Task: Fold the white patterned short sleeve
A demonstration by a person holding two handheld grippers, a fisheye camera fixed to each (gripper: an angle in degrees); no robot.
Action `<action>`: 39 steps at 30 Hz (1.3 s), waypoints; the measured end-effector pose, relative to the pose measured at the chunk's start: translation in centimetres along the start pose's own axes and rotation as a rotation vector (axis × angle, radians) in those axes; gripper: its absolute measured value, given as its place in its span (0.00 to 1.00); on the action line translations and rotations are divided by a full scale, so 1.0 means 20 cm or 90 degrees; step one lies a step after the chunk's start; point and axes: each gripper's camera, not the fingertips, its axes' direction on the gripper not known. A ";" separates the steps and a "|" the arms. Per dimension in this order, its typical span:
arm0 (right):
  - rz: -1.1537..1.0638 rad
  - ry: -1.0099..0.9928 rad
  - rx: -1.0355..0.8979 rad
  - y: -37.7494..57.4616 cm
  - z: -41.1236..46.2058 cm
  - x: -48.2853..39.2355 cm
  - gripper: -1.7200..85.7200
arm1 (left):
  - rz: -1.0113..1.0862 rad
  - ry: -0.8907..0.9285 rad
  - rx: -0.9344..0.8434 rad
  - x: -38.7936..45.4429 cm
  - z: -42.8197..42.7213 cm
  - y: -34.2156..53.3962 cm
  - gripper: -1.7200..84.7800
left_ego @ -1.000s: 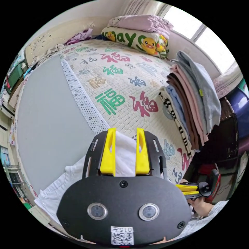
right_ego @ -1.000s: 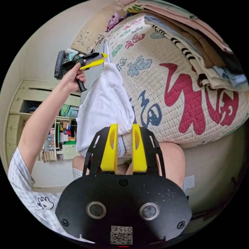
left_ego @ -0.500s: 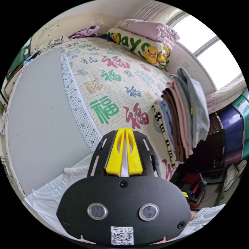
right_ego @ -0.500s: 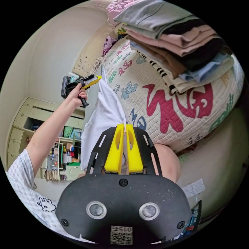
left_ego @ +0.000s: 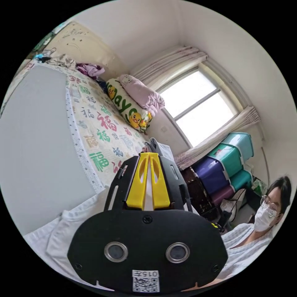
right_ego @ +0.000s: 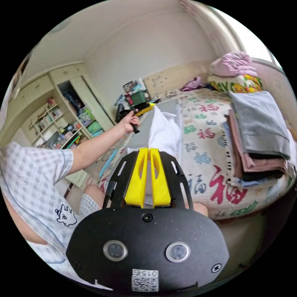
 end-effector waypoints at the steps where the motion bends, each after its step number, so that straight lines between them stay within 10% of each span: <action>1: -0.033 -0.031 -0.024 -0.04 0.11 -0.12 0.02 | -0.010 -0.007 0.007 -0.04 -0.08 0.01 0.01; 14: -0.207 -0.108 -0.365 -0.19 1.16 -0.94 0.02 | -0.236 -0.128 0.090 -0.77 -1.13 0.52 0.03; 26: -0.200 -0.093 -0.420 -0.49 1.17 -1.02 0.02 | -0.105 -0.324 -0.192 -0.53 -0.83 0.65 0.09; 39: -0.186 -0.115 -0.341 -0.84 0.91 -1.13 0.02 | -0.058 -0.272 -0.060 -0.24 -1.08 0.58 0.01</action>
